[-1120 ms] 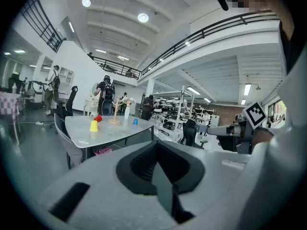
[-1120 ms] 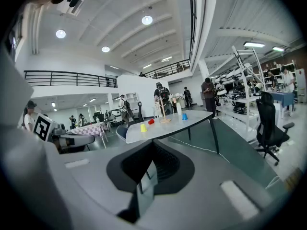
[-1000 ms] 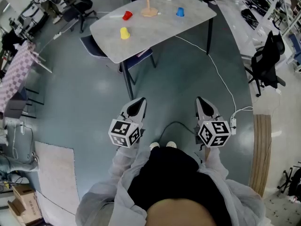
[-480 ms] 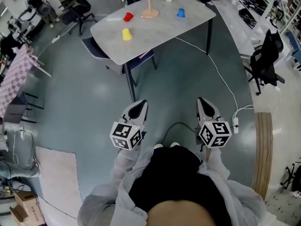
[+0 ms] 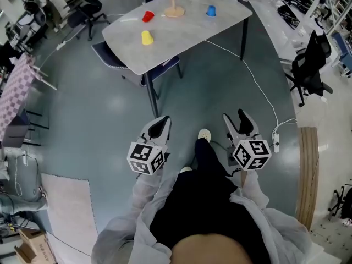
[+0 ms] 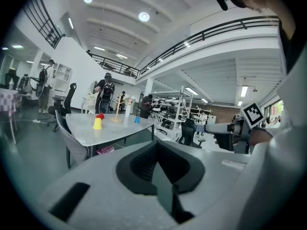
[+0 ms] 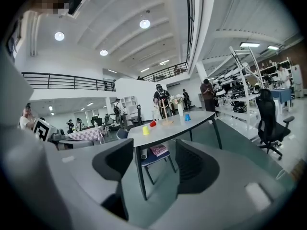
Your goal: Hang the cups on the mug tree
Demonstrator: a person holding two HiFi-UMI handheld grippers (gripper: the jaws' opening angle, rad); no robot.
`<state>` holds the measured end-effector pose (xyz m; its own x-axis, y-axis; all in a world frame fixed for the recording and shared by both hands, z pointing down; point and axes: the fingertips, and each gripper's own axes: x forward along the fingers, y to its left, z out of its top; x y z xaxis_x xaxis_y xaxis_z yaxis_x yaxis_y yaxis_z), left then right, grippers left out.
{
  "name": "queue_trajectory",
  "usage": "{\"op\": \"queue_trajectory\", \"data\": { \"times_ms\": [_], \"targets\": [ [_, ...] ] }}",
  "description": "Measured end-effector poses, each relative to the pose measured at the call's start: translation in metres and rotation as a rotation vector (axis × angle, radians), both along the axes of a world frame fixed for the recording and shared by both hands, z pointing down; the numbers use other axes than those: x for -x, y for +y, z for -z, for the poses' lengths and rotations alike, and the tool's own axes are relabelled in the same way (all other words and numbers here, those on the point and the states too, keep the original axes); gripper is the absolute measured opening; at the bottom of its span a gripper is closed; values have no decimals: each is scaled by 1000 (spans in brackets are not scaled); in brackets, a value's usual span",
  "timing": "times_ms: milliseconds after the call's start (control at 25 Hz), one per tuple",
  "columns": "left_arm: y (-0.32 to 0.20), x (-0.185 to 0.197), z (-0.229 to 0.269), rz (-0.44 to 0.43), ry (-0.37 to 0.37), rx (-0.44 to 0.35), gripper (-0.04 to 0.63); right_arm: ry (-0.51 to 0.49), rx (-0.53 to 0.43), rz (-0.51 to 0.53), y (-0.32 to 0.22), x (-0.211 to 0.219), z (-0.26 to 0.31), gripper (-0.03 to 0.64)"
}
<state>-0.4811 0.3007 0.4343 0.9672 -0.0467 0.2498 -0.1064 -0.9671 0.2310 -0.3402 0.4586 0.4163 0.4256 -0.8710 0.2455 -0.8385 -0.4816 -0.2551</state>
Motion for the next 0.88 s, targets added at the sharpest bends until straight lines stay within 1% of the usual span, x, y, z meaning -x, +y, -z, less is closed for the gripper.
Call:
{"op": "queue_trajectory", "data": {
  "times_ms": [160, 320, 520, 720, 880],
  "targets": [
    [-13, -22, -4, 8, -4, 3, -3, 18, 15, 4, -17, -27, -3, 278],
    [-38, -60, -4, 15, -8, 4, -3, 21, 18, 26, -45, -66, -2, 278],
    [-65, -132, -3, 10, -10, 17, -3, 5, 32, 66, -76, -129, -7, 278],
    [-96, -209, 2, 22, -9, 17, -3, 3, 33, 70, -106, -205, -5, 278],
    [-113, -259, 0, 32, -11, 32, -3, -15, 23, 66, -122, -257, -7, 278]
  ]
}}
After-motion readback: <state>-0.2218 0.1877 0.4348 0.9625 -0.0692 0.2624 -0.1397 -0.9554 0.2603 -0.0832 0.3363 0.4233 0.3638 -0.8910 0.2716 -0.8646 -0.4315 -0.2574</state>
